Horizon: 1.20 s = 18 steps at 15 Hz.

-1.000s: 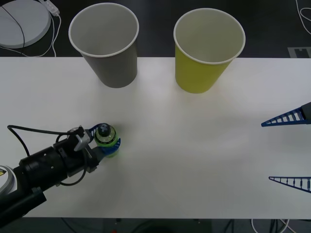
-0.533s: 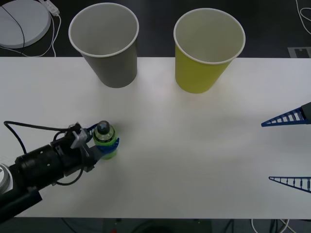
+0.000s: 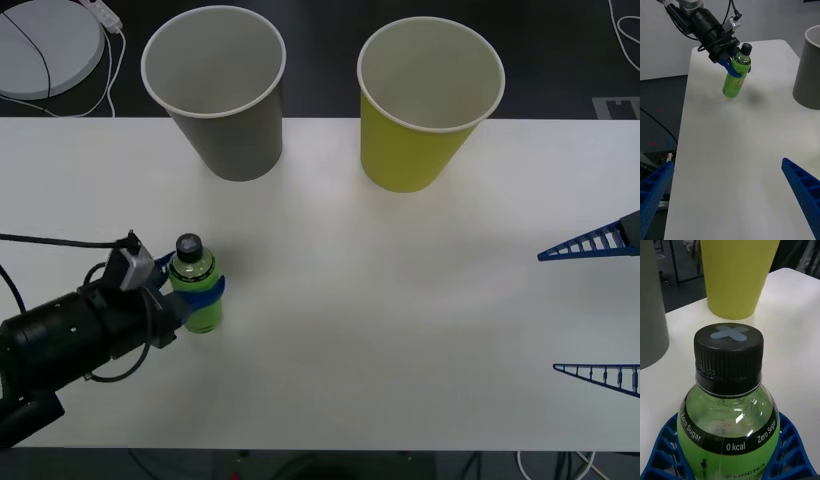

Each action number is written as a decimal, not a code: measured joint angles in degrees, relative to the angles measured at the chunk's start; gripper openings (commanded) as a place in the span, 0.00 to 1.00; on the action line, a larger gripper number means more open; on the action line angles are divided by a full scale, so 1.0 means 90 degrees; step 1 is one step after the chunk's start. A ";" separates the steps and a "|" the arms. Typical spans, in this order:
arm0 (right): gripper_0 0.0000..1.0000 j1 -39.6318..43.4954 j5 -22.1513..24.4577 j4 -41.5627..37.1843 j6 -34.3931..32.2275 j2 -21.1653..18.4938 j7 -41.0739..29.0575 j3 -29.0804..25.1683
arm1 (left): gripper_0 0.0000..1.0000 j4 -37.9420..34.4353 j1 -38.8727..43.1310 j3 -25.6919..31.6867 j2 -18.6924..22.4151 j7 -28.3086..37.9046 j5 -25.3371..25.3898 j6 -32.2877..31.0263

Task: Put the can into the green bin and the plastic bottle into the gray bin

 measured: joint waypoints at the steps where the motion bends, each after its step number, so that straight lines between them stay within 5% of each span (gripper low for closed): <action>1: 1.00 0.0000 0.0000 0.0000 0.0000 0.0000 0.0000 0.0000 | 0.00 -0.0127 0.0109 0.0018 0.0039 0.0229 -0.0147 0.0204; 10: 1.00 0.0000 0.0000 0.0000 0.0000 0.0000 0.0000 0.0000 | 0.00 -0.1118 0.1337 0.1275 0.0334 0.2671 -0.2011 0.0551; 14: 1.00 0.0000 0.0000 0.0000 0.0000 0.0000 0.0000 0.0000 | 0.00 -0.1243 0.1446 0.1564 0.0569 0.3643 -0.2358 0.0508; 18: 1.00 0.0000 0.0000 0.0000 0.0000 0.0000 0.0000 0.0000 | 0.00 -0.1334 0.1438 0.2481 0.0700 0.4329 -0.2582 -0.0640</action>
